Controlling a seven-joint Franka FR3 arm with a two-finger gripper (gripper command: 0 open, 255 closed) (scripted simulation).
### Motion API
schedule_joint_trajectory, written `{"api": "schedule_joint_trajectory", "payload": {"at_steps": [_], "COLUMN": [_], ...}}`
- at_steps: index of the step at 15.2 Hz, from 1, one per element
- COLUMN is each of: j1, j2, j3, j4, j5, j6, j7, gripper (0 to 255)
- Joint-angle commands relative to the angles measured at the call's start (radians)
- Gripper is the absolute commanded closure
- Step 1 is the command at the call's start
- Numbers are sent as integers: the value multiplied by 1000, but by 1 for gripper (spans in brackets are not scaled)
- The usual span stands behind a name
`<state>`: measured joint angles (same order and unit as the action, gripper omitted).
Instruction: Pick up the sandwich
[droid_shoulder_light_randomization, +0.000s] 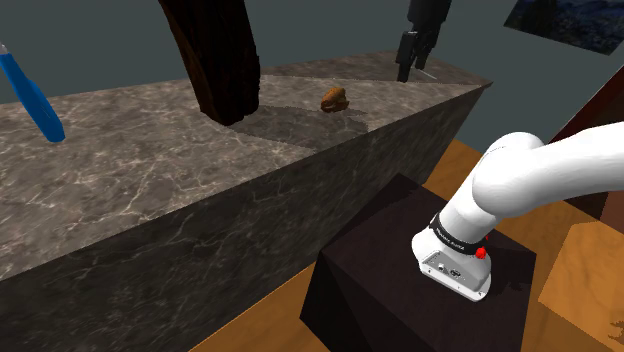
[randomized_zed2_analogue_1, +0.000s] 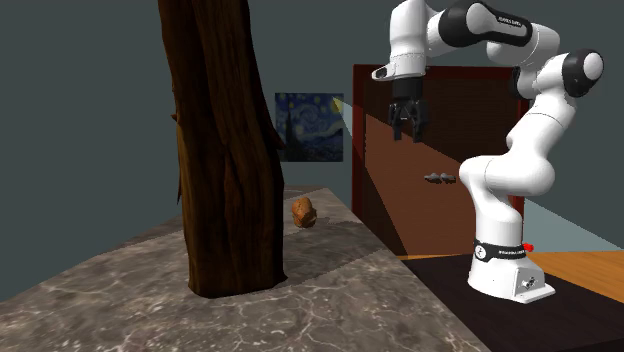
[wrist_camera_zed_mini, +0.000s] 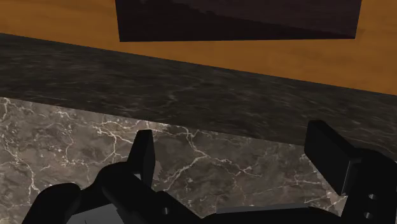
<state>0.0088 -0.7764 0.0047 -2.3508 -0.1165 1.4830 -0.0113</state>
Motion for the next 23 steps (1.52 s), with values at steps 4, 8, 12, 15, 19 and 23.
{"api": "schedule_joint_trajectory", "payload": {"at_steps": [4,8,12,15,19,23], "j1": [9,26,45,56,64,58], "j2": [91,231,386,510,684,862], "j3": [-67,-148,-217,-259,-296,-309], "j4": [24,78,157,231,349,489], "j5": [-32,-55,-54,-37,5,58], "j6": [61,137,201,238,271,281], "j7": [-116,-270,-424,-541,-697,-847], "gripper": [0,0,0,0,0,0]}}
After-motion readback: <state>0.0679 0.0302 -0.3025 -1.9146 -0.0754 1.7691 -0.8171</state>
